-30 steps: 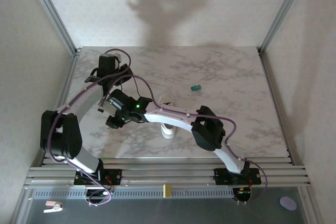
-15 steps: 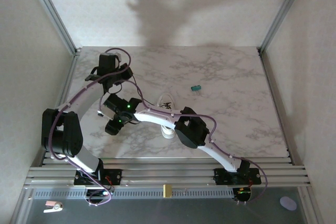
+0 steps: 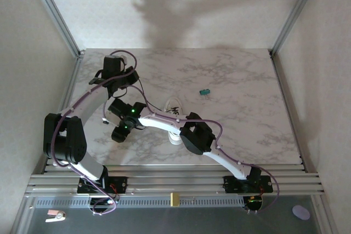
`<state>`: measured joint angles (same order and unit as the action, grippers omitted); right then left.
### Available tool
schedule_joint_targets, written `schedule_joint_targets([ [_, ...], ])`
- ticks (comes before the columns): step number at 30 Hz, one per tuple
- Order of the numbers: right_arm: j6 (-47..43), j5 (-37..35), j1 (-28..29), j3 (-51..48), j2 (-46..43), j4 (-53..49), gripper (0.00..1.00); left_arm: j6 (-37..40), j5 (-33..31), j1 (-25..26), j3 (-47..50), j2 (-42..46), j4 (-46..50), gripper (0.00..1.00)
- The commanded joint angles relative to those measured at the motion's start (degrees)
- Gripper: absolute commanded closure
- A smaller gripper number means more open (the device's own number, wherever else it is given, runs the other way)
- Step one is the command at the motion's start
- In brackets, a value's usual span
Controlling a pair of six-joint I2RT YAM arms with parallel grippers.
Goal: Tie the shoes
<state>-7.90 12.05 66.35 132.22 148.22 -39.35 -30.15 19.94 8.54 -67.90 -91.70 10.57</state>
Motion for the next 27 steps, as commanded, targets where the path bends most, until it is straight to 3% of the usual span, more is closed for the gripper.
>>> schedule_joint_targets([
  [1,-0.27,0.53,-0.7,1.24,3.17,-2.6,0.38,0.61,0.88,0.43,-1.54,-0.25,1.45,1.0],
  [10,0.25,0.23,-0.78,0.05,5.21,-3.49,0.46,0.53,0.95,0.4,-1.32,-0.23,1.27,1.0],
  [21,-0.61,-1.06,-0.18,-2.93,4.12,-3.25,0.95,0.44,0.75,0.41,-0.93,-0.2,1.08,1.0],
  [23,-0.71,-1.18,0.09,-4.07,3.26,-2.43,1.0,0.4,0.7,0.38,-0.75,-0.12,1.1,1.0],
  [27,-0.55,-1.78,0.96,-6.59,-0.51,-0.48,1.0,0.53,0.2,0.39,-0.09,0.45,1.09,1.0],
])
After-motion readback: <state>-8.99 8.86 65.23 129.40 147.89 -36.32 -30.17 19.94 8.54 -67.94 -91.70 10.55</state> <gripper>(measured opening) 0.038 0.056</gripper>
